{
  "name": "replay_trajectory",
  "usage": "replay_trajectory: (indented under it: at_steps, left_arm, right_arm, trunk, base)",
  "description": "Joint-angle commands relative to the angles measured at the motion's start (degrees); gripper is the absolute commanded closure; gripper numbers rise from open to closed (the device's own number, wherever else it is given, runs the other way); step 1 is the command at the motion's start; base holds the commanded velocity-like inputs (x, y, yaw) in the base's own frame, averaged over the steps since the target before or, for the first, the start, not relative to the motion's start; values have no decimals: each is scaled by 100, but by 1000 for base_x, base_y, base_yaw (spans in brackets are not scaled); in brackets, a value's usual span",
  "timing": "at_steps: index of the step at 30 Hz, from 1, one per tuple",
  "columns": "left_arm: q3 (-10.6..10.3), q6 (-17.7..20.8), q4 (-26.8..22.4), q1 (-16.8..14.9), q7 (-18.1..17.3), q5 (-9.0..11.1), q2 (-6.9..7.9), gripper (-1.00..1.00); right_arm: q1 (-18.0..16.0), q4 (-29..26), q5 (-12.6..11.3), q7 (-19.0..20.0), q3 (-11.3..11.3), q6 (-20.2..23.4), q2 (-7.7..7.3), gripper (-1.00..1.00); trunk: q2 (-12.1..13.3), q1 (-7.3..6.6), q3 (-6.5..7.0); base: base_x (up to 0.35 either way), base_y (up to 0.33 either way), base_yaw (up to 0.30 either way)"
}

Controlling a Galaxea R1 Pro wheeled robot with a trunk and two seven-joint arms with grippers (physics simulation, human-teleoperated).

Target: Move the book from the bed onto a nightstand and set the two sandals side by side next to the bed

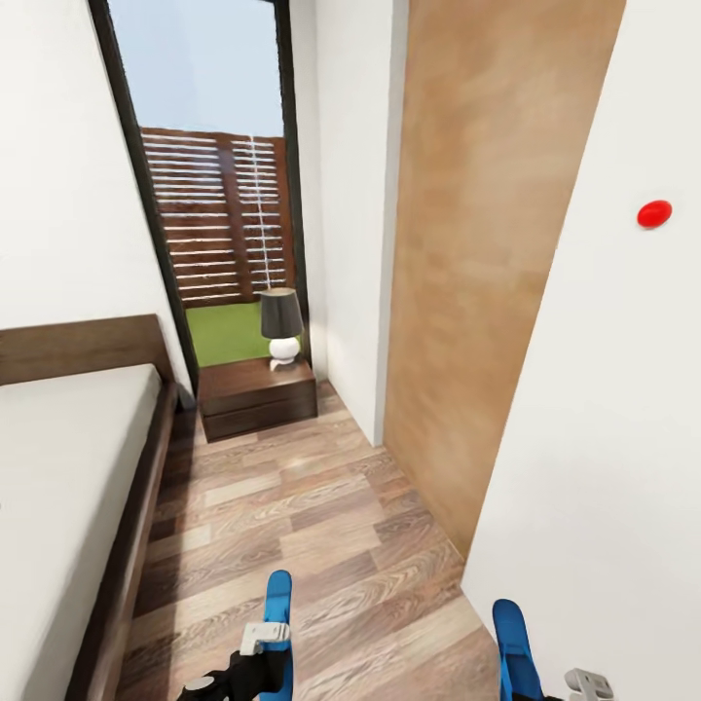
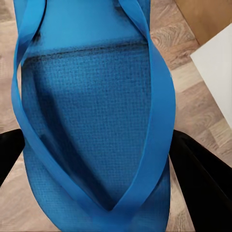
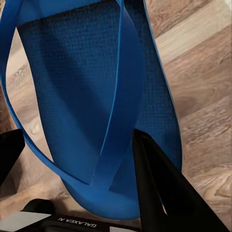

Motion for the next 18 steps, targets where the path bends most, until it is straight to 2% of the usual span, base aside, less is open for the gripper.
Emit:
replay_trajectory:
  at_steps: [1,11,18]
  left_arm:
    - [0,-11,7,-6,-20,43,-1,100]
    - [0,-11,7,-6,-21,43,-1,100]
    - [-1,-11,9,-6,-20,43,-1,100]
  right_arm:
    - [-2,-3,-11,30,-38,41,-2,100]
    - [-2,-3,-11,29,-38,42,-4,100]
    - [-2,-2,-5,25,-38,40,-4,100]
  trunk:
    - [-3,3,-6]
    - [-3,3,-6]
    - [-3,3,-6]
  base:
    - [298,0,234]
    - [104,0,272]
    - [299,0,48]
